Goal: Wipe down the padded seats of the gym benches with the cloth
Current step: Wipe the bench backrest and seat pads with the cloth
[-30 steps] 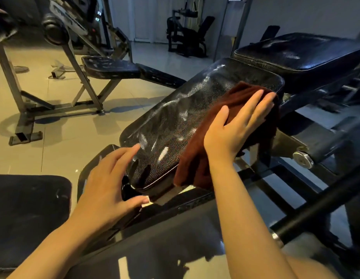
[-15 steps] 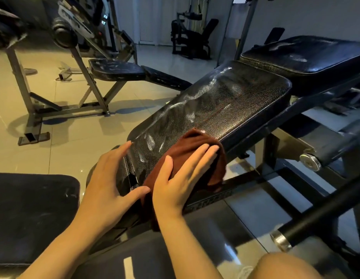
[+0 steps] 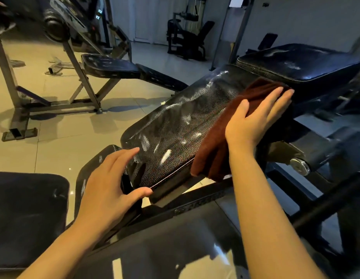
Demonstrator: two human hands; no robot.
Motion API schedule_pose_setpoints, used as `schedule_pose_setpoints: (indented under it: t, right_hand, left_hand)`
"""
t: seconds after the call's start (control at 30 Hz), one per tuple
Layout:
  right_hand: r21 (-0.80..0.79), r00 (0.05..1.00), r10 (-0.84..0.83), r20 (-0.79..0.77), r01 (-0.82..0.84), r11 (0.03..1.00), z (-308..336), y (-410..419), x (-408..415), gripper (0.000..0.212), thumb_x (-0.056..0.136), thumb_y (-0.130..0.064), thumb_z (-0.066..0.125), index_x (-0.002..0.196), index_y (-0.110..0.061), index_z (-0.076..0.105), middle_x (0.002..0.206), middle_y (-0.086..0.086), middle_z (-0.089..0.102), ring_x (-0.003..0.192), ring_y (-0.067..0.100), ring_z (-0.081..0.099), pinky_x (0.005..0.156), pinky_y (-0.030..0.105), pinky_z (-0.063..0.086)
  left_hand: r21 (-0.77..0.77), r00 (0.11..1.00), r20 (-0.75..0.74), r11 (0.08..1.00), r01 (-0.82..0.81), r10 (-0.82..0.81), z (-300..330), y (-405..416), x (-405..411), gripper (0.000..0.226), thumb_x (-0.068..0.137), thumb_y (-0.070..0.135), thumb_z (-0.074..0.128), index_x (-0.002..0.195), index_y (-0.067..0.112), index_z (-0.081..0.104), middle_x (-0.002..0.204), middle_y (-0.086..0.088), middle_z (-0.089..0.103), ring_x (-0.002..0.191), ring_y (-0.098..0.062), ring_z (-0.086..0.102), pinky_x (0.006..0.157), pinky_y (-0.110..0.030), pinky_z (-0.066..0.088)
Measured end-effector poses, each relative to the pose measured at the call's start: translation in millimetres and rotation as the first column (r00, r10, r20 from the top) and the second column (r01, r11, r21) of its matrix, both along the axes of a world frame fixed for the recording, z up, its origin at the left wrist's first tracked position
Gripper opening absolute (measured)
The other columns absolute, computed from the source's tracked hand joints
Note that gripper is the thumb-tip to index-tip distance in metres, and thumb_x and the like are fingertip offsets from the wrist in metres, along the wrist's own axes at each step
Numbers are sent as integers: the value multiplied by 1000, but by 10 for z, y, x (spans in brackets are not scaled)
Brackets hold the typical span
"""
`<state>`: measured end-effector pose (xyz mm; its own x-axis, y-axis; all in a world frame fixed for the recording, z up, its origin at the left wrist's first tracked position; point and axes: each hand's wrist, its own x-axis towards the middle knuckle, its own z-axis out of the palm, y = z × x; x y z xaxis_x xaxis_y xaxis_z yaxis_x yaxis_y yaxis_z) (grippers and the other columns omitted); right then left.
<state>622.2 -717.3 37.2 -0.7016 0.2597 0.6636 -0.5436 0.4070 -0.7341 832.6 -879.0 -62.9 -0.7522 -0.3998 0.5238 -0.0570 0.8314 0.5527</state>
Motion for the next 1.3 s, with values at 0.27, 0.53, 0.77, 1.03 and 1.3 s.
schedule_pose_setpoints:
  t: [0.27,0.53,0.77,1.03,1.3]
  right_hand:
    - [272,999,-46,18,40,962,-151,-26,251,63,100,-18,41,154,-4,14,163,14,-5,150,28,-9,120,35,-5]
    - [669,1000,-21,-10,22,743,-429,-80,718,61,100,-31,38,153,-4,23,162,15,14,150,29,1,120,42,-4]
    - [900,992,121,30,-80,429,-533,-127,1092,68,93,-48,37,143,-3,44,150,17,42,142,30,35,118,44,15]
    - [956,999,-38,-7,18,293,393,404,207,76,98,-57,30,153,-5,22,160,17,19,148,30,14,122,43,7]
    - [980,990,139,-11,-17,196,421,386,159,65,97,-52,26,150,-15,33,158,10,28,147,26,21,120,43,6]
  left_hand:
    - [-32,1000,20,999,-7,7,22,43,47,85,68,70,54,140,27,44,133,1,53,119,-15,47,93,-44,44]
    - [-61,997,38,996,-59,62,90,136,43,86,66,49,83,139,21,48,130,-7,57,117,-30,55,93,-52,47]
    - [-76,993,32,991,-107,110,186,233,202,83,68,26,87,140,22,47,130,-6,56,117,-29,55,95,-50,45]
    - [-112,975,84,974,-197,207,288,399,590,68,81,44,73,140,26,46,130,-3,57,117,-25,55,93,-46,45]
    - [-140,983,84,979,-148,161,470,337,415,66,84,59,61,140,29,46,132,0,53,119,-23,52,96,-44,45]
